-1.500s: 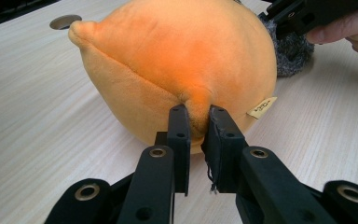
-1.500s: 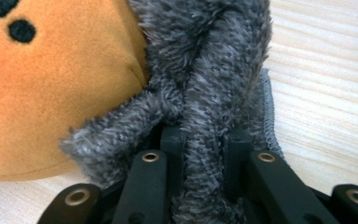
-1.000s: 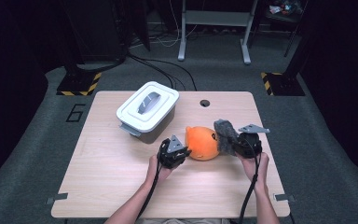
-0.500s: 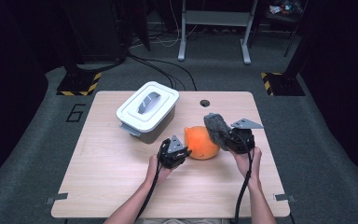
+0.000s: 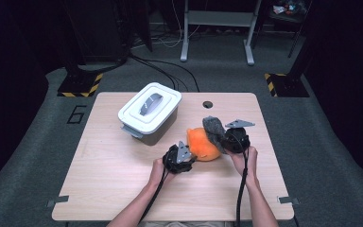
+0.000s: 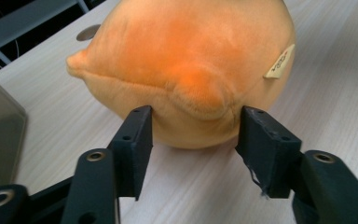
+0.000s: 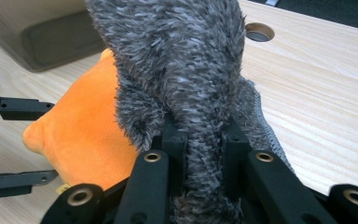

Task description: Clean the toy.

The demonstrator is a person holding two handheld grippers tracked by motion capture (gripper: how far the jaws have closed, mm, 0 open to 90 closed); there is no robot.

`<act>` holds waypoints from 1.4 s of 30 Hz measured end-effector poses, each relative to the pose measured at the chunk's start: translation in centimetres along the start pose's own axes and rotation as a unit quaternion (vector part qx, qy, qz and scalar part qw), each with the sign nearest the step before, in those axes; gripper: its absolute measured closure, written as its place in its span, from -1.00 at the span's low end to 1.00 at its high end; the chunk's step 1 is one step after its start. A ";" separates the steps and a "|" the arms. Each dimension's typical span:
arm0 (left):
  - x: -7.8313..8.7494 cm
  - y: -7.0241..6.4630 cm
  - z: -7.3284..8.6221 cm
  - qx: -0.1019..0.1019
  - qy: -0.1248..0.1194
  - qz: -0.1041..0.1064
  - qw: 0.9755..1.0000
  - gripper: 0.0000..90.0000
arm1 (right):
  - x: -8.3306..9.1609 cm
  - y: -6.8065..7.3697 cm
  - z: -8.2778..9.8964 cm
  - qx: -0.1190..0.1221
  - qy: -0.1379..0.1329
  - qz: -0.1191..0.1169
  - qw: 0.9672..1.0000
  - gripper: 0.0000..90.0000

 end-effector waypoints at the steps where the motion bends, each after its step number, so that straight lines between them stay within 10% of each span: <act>1: -0.1 -0.1 0.0 -0.005 -0.003 -0.005 1.000 0.12 | 0.0 -0.1 0.0 0.002 -0.001 0.001 1.000 0.70; 11: -0.1 0.4 -0.6 0.022 -0.020 0.030 0.999 0.77 | 1.6 -0.5 -0.1 -0.009 -0.013 0.004 1.000 0.70; 20: 1.5 1.1 -1.9 0.086 -0.032 0.104 0.990 0.79 | 4.2 0.9 -2.0 0.008 -0.036 -0.015 0.999 0.70; 28: 1.7 1.5 -2.1 0.115 -0.043 0.133 0.983 0.78 | 3.5 3.6 -3.4 0.010 -0.021 -0.083 0.996 0.69; 34: 1.5 1.9 -1.7 0.108 -0.033 0.106 0.988 0.69 | 0.6 4.0 -2.4 -0.001 0.003 -0.090 0.996 0.69; 38: 1.0 1.8 -1.6 0.094 -0.021 0.056 0.994 0.24 | -0.3 3.9 -1.9 0.001 0.007 -0.084 0.996 0.69; 42: 0.5 1.6 -1.5 0.093 -0.015 0.054 0.994 0.17 | -0.9 4.0 -1.7 0.005 0.010 -0.076 0.997 0.69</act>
Point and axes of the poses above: each handheld gripper's, and its own axes: x roughly backward along the jaws, z roughly out of its underside, y roughly to its left, the point moved 4 cm from there along -x, roughly forward along the jaws, and after that the axes turned 3 degrees about -y, right-handed, at the moved point
